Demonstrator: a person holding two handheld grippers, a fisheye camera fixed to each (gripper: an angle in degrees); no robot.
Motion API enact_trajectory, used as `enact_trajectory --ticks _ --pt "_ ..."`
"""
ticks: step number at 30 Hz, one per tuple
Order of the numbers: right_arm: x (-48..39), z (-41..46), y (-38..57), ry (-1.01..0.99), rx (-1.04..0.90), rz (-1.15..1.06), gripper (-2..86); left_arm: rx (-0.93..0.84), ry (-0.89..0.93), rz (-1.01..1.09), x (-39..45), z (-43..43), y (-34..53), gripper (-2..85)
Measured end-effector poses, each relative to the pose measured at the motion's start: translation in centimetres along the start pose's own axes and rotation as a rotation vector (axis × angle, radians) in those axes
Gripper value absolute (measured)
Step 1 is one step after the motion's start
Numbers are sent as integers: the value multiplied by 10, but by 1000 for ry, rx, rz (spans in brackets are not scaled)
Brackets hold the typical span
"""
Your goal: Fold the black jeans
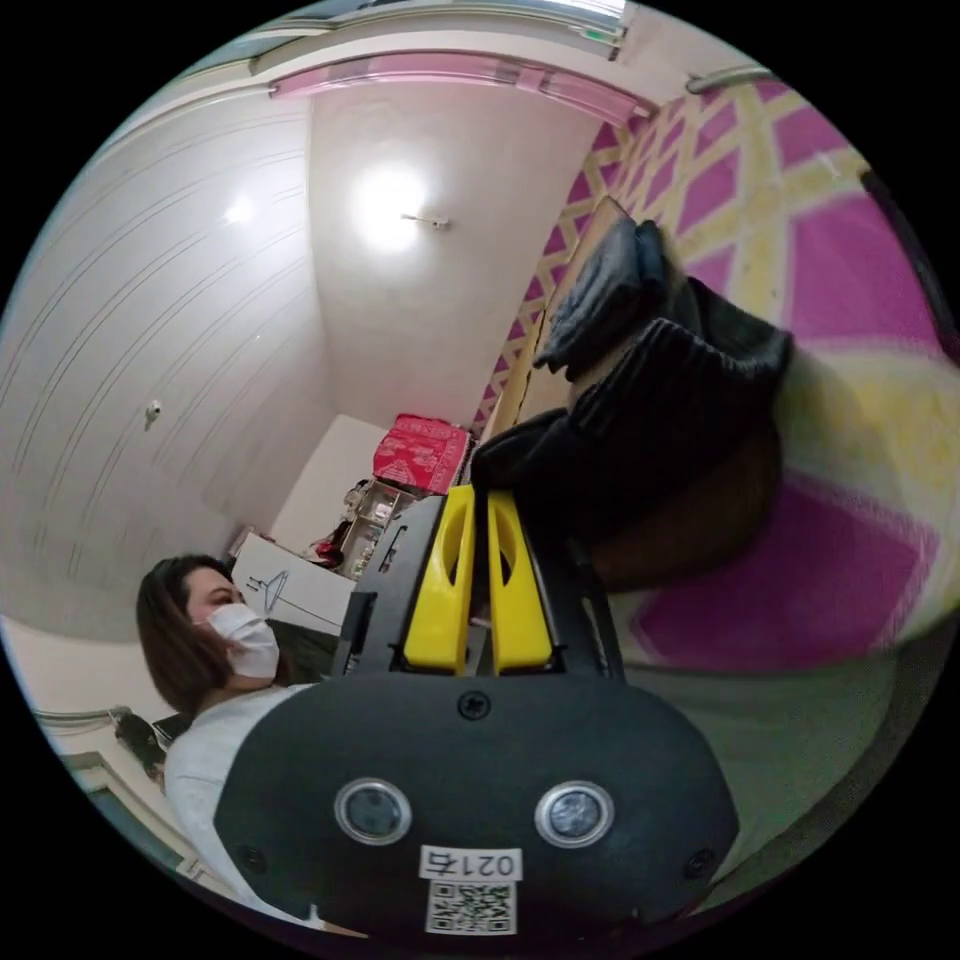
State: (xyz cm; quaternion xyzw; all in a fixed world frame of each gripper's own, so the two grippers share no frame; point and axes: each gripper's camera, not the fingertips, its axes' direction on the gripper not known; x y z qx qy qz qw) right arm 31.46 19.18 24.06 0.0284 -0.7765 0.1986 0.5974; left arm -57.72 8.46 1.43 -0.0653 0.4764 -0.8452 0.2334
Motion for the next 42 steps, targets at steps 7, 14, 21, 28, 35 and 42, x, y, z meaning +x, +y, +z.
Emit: enact_trajectory --ticks 7,14,21,28,35,42 --pt "46 111 -146 147 -40 42 31 -193 -180 -7 11 147 -130 -2" --pt "78 176 -169 492 -149 -15 88 -231 -388 21 -33 217 -168 28" --pt "39 248 -103 445 -400 -256 79 -177 -374 52 -49 172 -157 45" --pt "11 353 -38 295 -633 -387 81 -293 -360 -24 -78 218 -136 97" --pt "-4 397 -8 311 -696 -455 79 -320 -476 113 -56 228 -170 -1" --pt "-1 425 11 365 -710 -485 78 -455 -656 161 -74 259 -202 -10"
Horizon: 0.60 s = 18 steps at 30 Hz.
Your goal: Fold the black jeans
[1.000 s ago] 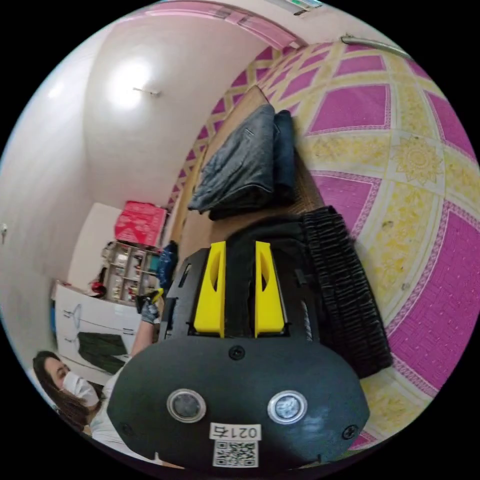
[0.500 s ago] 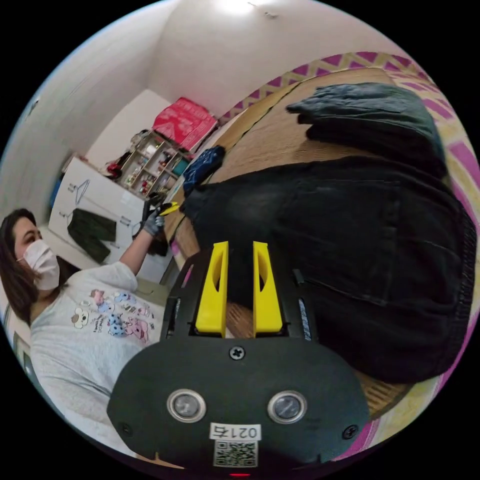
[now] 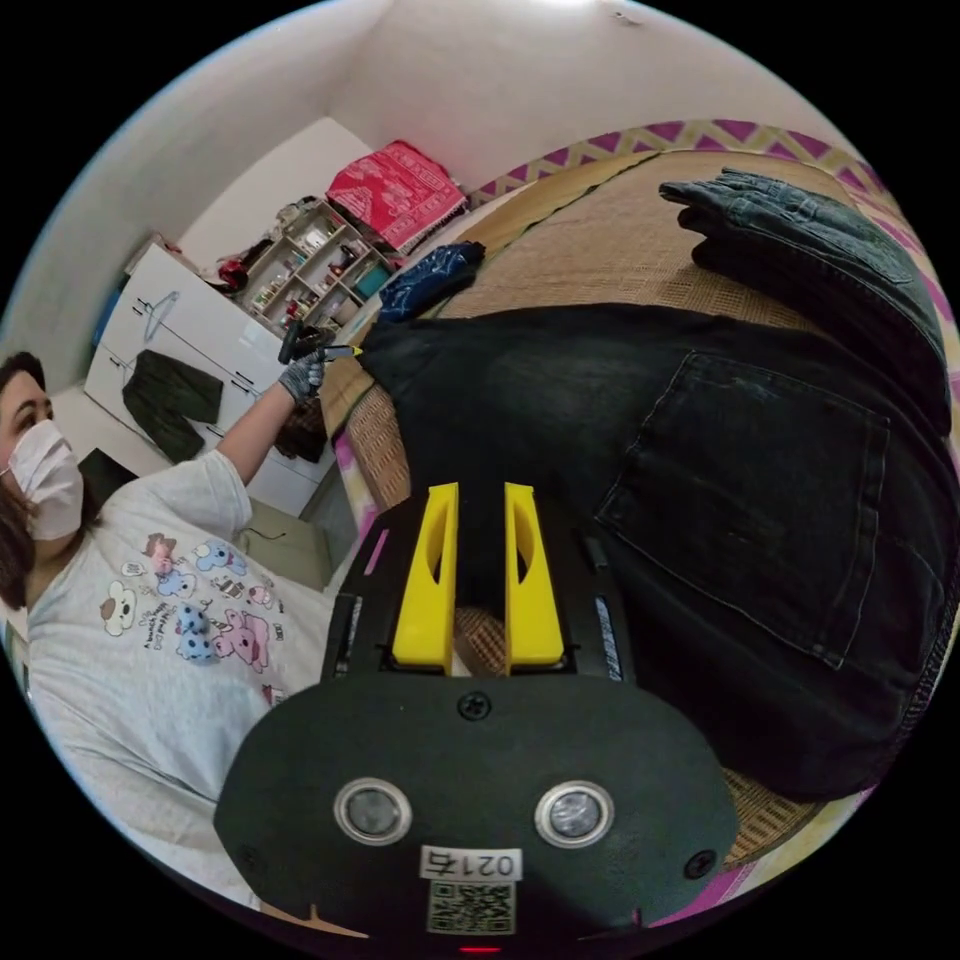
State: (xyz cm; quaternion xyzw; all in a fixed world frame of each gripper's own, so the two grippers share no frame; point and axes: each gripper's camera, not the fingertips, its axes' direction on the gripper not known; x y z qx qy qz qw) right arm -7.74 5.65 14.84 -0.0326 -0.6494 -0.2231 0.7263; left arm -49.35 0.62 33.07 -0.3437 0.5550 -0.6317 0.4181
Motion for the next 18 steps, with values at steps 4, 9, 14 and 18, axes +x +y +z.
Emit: enact_trajectory --ticks 4,9,14,18 --pt "-11 18 4 103 -49 -38 82 10 19 -17 -8 16 -7 -10" --pt "-55 33 18 93 -51 -270 79 6 51 -35 -19 14 -7 -9" --pt "-71 79 27 186 -175 -277 61 8 11 -15 -21 13 -5 -9" --pt "-75 79 32 190 -211 -249 55 74 -62 -50 -32 1 4 -9"
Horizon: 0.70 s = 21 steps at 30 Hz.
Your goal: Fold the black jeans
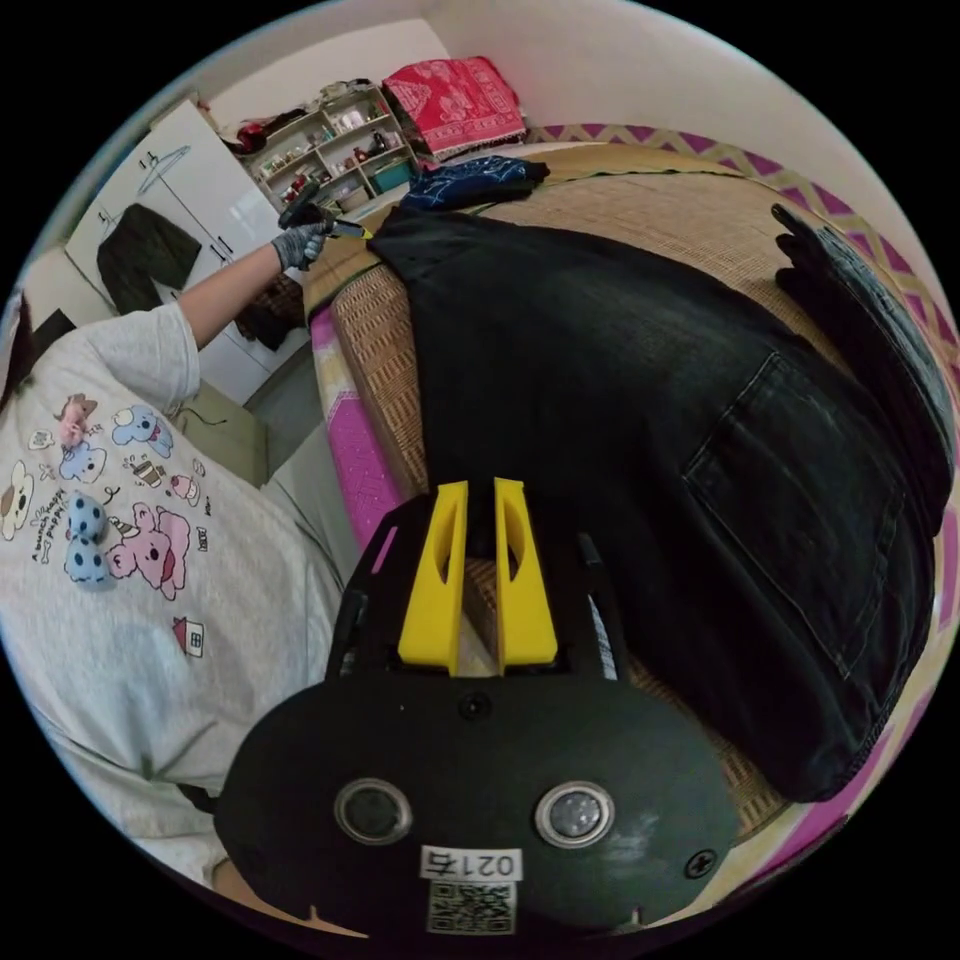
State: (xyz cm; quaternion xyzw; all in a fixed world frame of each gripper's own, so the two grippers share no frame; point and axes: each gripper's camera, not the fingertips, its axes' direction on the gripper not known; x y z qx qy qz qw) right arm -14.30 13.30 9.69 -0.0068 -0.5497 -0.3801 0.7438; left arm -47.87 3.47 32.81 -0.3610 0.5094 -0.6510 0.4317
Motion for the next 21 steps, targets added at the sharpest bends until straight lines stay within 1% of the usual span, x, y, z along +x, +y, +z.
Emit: enact_trajectory --ticks 1,2,3,5,6,7,9,10,11,13,16,19,21 --pt "-5 0 -1 22 -24 -16 54 42 -66 -28 -6 -7 6 -9" --pt "-10 -1 -3 50 -46 -34 54 62 -74 -37 -10 -11 9 -9" --pt "-13 -1 -4 63 -55 -41 53 102 -39 -53 -17 -18 16 -8" --pt "-18 -4 -4 89 -56 -50 50 148 83 -65 -26 -25 29 -7" --pt "-18 -6 -2 89 -46 -46 48 161 191 -66 -30 -26 38 -5" --pt "-16 -11 2 72 -11 -29 36 162 282 -80 -32 -25 47 -1" --pt "-8 -19 12 24 63 19 22 149 393 -122 -34 -20 60 19" --pt "-2 -22 19 -8 100 54 16 144 439 -169 -37 -14 68 48" --pt "4 -25 27 -37 129 78 12 141 458 -203 -39 -11 72 59" --pt "12 -27 37 -68 150 117 9 133 562 -370 -52 7 83 98" --pt "17 -31 50 -104 178 149 9 140 588 -474 -61 23 89 117" --pt "17 -38 62 -110 193 159 10 148 602 -520 -59 29 88 119" --pt "18 -43 71 -110 205 167 10 147 572 -522 -52 30 88 125"
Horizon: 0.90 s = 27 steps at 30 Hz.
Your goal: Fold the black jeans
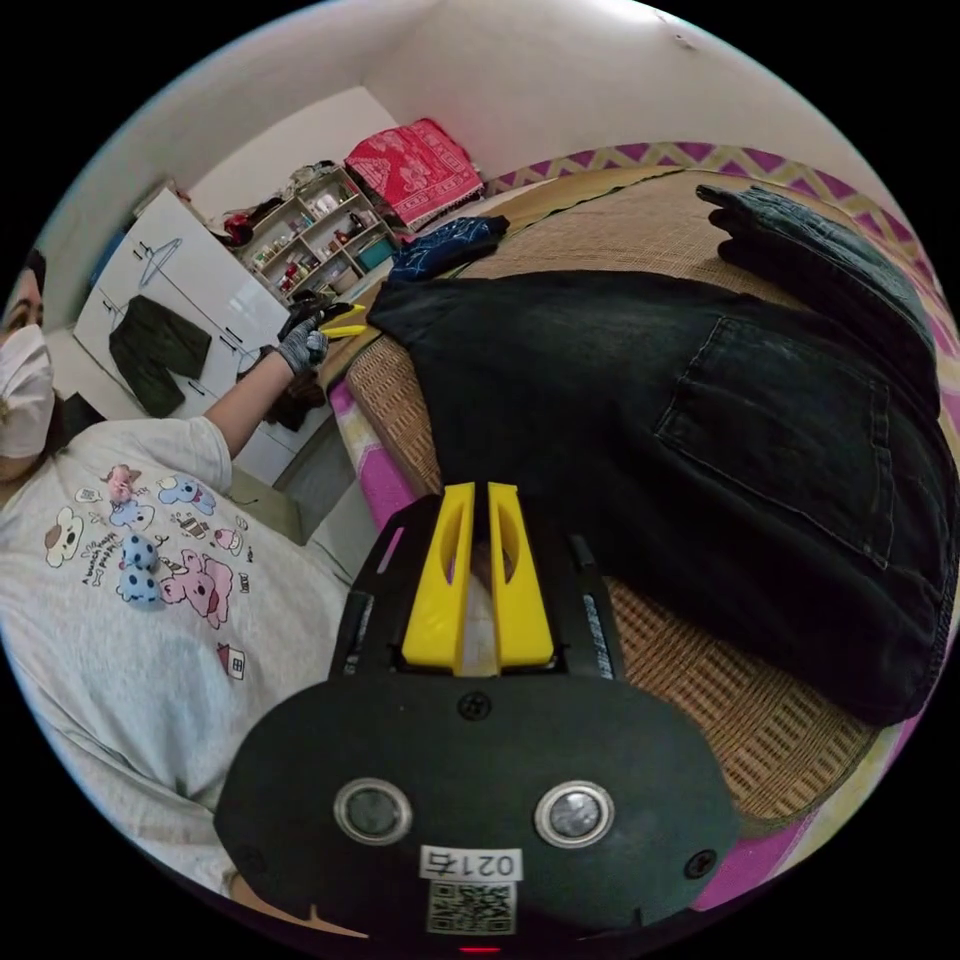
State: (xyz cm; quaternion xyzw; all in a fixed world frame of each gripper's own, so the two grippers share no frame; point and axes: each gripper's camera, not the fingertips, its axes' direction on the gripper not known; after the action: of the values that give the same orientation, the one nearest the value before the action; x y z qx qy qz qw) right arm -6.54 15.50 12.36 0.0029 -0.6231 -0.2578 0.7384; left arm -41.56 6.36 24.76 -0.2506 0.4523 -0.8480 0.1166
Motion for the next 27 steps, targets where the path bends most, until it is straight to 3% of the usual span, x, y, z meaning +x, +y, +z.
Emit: enact_trajectory --ticks 8,11,14,17,21,27 --pt "19 -34 32 -72 129 76 9 37 18 -44 -1 17 20 117" --pt "26 -41 41 -77 144 92 8 101 36 -60 -7 21 33 72" --pt "32 -52 51 -78 150 98 7 136 190 -27 -10 26 47 14" --pt "38 -69 66 -69 175 113 5 171 167 102 35 18 68 0" --pt "47 -95 89 -68 245 145 2 214 126 451 163 11 133 -3" --pt "53 -129 130 -83 348 168 0 80 133 895 337 99 298 -4"
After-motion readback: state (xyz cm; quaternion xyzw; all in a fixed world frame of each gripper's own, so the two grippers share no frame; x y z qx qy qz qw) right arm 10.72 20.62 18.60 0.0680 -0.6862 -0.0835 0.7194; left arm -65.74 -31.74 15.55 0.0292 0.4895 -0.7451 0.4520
